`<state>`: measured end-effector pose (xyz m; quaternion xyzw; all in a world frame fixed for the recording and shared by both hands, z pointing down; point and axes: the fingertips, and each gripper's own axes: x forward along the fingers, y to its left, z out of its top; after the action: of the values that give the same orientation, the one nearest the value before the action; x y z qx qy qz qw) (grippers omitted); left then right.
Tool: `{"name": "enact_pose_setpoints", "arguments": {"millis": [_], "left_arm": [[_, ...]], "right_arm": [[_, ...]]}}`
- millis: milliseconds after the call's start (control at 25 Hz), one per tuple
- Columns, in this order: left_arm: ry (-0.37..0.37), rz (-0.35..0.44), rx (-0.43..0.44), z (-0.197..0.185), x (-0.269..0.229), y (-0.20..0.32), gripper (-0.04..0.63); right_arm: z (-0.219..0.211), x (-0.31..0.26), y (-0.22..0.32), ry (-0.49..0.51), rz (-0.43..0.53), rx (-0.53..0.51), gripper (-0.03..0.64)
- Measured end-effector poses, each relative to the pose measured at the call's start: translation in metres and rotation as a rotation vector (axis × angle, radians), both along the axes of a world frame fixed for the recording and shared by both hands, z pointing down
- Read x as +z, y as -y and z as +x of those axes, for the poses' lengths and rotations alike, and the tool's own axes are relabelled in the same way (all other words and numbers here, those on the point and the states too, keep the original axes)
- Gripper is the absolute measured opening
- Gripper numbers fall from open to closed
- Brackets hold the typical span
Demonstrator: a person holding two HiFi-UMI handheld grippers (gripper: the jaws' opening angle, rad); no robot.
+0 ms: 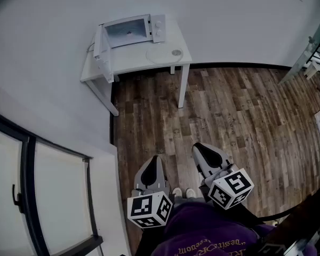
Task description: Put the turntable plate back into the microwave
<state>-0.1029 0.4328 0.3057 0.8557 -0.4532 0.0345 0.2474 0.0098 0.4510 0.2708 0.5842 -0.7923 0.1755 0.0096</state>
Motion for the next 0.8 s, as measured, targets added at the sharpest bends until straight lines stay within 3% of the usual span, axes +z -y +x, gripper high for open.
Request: {"name": "enact_pose_setpoints", "arguments": {"millis": [480,800], "left_arm": [[0.021,-0.078,0.019,-0.011,0.038,0.025,0.006],[0.027,-0.083,-0.002,0.014,0.050,0.099,0.008]], "right_arm": [[-0.008,0.038,0.031,0.032,-0.064,0.019,0.060],[0.013,0.051,0.114,0.046,-0.070,-0.023,0.060]]}}
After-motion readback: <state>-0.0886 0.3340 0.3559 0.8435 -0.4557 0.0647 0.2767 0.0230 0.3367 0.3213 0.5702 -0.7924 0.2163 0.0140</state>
